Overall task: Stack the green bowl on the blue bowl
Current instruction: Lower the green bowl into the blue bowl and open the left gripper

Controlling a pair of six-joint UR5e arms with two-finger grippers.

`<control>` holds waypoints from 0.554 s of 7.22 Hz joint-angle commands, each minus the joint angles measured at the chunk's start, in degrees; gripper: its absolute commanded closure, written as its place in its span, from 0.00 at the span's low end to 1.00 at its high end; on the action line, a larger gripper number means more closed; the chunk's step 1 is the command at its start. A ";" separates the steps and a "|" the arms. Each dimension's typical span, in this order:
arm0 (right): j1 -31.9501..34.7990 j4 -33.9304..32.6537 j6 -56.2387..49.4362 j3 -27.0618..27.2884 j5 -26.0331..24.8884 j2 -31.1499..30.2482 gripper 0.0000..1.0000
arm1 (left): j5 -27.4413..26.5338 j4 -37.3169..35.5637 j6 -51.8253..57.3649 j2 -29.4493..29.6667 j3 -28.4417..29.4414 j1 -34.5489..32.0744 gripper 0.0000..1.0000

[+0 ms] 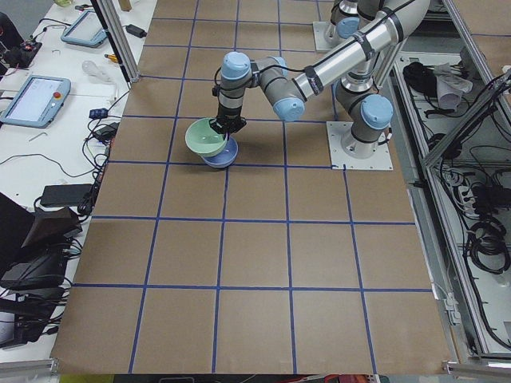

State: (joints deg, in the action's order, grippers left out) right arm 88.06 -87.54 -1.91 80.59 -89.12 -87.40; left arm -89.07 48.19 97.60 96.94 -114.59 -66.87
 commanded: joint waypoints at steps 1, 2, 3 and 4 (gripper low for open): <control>0.00 0.00 -0.03 0.00 0.00 0.04 0.00 | 0.04 -3.72 -2.14 0.70 -4.32 -0.72 1.00; 0.00 0.00 -0.03 0.00 0.00 0.04 0.00 | 0.30 -3.80 -2.15 1.05 -4.41 -0.63 1.00; 0.00 0.00 -0.03 0.00 0.00 0.04 0.00 | 0.13 -3.89 -2.15 1.67 -4.15 -0.63 0.58; 0.00 0.00 -0.03 0.00 0.00 0.04 0.00 | 0.13 -3.81 -3.11 1.76 -3.71 -0.55 0.01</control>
State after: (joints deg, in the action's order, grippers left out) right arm 88.07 -87.54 -1.93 80.59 -89.12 -87.37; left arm -88.92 44.40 95.28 98.37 -118.63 -67.47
